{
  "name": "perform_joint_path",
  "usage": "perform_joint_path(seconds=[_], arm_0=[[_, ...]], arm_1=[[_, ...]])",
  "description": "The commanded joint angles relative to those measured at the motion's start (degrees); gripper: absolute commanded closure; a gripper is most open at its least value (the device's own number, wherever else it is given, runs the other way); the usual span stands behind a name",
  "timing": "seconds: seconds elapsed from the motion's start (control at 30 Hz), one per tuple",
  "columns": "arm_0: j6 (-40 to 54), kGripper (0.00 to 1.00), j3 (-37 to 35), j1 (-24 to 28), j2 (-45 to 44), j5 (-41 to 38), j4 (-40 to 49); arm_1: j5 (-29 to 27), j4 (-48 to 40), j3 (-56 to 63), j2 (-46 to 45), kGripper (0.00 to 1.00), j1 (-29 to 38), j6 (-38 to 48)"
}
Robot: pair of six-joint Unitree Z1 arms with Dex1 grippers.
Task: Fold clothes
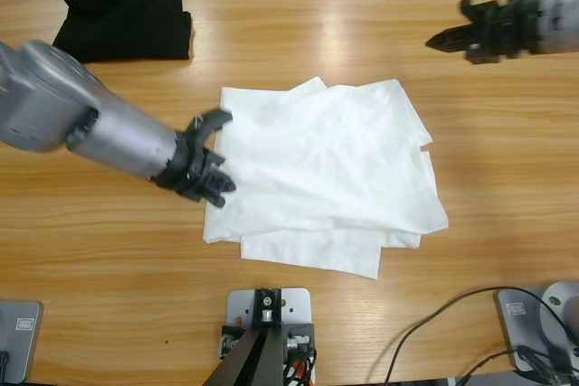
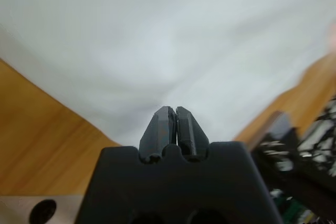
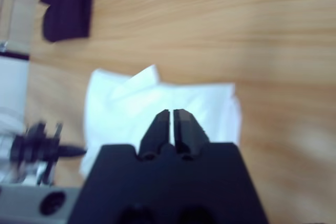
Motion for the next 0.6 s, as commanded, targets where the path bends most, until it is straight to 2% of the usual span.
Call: perform_joint_path(seconds=[0.03,0.1,0.23,0.3,0.4,0.5,0.57,0.6], arm_0=[[-5.2,0.408,0.4,5.9,-11.0,0.0,0.7],[-7.4,0.397,5.1,7.7,-12.5,-0.1,-1.3],[-16.3,0.395,16.3,11.0,-13.3,-2.1,-10.8],[-21.0,0.404,20.5,12.8,-12.7,-3.3,-15.9],[-21.0,0.405,23.4,17.1,-9.7,-8.3,-21.1],[-18.4,0.408,23.7,21.2,-5.0,-12.8,-22.5],[-14.4,0.232,23.4,23.0,-1.5,-17.4,-25.0],[-13.6,0.229,22.8,23.5,0.8,-20.1,-25.7]], arm_1=[[-4.6,19.7,-0.1,-15.1,0.0,9.0,-4.5],[-6.4,23.7,-0.6,-16.4,0.0,10.9,-4.5],[-10.9,26.3,-0.5,-17.8,0.0,19.0,-3.9],[-11.7,26.5,-0.3,-20.2,0.0,19.4,-2.6],[-11.8,29.3,-0.1,-23.7,0.0,19.5,-2.3],[-11.9,31.3,0.5,-25.7,0.0,19.5,-2.2],[-12.2,32.3,0.6,-26.4,0.0,19.5,-2.2],[-12.5,32.5,0.7,-26.6,0.0,19.5,-2.1]])
